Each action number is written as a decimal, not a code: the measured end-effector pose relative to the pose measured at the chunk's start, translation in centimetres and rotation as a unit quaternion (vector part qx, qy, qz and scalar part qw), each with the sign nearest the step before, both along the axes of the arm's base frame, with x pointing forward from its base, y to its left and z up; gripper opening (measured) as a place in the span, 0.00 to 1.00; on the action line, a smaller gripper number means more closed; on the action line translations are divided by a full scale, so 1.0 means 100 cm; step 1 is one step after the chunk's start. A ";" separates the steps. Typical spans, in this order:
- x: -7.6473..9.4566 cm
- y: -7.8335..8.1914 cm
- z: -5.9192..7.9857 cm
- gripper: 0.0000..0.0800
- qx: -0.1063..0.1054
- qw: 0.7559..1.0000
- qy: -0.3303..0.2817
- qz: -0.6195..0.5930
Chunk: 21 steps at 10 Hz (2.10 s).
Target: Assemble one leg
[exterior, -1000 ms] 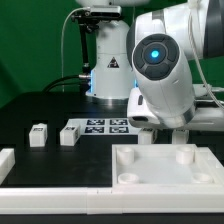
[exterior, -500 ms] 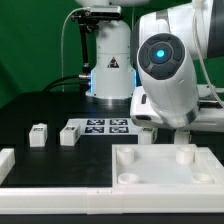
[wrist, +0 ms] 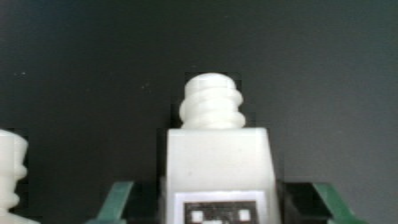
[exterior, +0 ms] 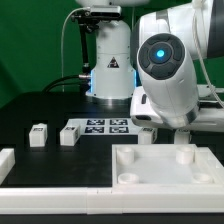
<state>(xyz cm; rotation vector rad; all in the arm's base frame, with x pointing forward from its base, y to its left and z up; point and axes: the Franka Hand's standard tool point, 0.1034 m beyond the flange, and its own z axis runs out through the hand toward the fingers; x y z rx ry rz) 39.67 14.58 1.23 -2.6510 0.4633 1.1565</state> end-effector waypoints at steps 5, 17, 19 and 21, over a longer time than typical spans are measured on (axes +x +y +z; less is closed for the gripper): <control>0.010 -0.005 0.047 0.36 0.010 1.000 0.002 0.004; 0.086 -0.016 0.096 0.36 -0.088 0.897 -0.432 0.035; 0.071 -0.007 0.089 0.36 -0.095 0.859 -0.502 0.023; 0.076 0.000 0.087 0.36 -0.090 0.822 -0.561 0.036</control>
Offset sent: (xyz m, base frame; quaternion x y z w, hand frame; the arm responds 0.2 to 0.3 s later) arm 0.0041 -0.0143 0.0596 -0.0260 -0.0191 0.0096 0.9994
